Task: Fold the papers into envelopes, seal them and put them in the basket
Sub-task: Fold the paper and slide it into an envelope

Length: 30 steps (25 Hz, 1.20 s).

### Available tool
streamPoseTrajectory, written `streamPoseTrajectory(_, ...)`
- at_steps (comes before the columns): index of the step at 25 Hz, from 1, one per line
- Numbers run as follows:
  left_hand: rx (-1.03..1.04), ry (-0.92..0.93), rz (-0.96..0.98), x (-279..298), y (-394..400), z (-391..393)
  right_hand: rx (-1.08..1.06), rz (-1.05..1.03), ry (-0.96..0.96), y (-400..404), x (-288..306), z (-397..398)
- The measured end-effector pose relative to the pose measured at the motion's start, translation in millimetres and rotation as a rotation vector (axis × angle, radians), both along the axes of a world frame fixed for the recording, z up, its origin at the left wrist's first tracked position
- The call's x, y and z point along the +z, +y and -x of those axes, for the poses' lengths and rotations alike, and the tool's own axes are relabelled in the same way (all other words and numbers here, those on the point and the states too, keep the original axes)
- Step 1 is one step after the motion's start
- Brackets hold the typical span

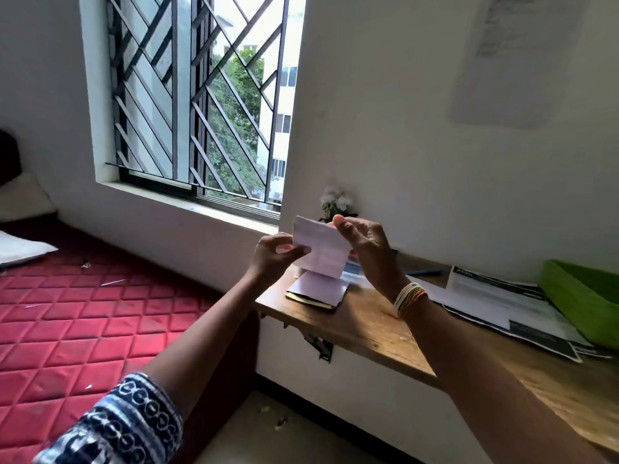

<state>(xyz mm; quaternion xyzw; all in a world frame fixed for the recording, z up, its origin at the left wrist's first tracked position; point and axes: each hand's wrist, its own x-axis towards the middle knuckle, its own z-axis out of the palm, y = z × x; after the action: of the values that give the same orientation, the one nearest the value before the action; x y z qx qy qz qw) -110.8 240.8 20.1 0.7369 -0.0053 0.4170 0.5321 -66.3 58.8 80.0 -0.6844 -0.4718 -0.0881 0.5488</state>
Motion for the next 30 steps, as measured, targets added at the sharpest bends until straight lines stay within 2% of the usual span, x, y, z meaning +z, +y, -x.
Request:
streamPoseTrajectory(2,-0.007,-0.039,0.042,16.2,-10.7,-0.5,0.03,-0.059,0.057,-11.2,7.3,-4.8)
streamPoseTrajectory(5,-0.021,-0.044,-0.046,33.2,-24.3,-8.1,-0.219,-0.062,-0.051,-20.8,6.8,-15.6)
streamPoseTrajectory(9,-0.039,-0.007,-0.125,50.1,-43.0,-16.8,-0.364,-0.275,0.114,-35.5,20.5,-28.5)
streamPoseTrajectory(13,-0.023,0.059,-0.143,47.7,-46.4,-21.9,-0.236,-0.566,0.428,-65.4,45.1,-28.9)
streamPoseTrajectory(19,0.114,-0.001,-0.087,55.9,-52.2,-29.9,-0.115,-0.689,0.618,-98.7,45.2,-41.3)
streamPoseTrajectory(22,0.261,-0.013,-0.13,51.5,-55.0,-39.4,-0.171,-0.585,0.531,-107.3,30.2,-43.5)
streamPoseTrajectory(25,0.391,0.142,-0.171,34.8,-60.2,-52.6,-0.38,-0.207,0.187,-115.8,0.7,-56.1)
streamPoseTrajectory(28,0.216,0.348,-0.187,16.0,-67.6,-66.3,-0.425,0.024,0.159,-117.1,-27.5,-68.9)
streamPoseTrajectory(30,0.147,0.417,-0.257,4.1,-70.5,-72.8,-0.415,0.134,0.149,-113.6,-42.3,-73.3)
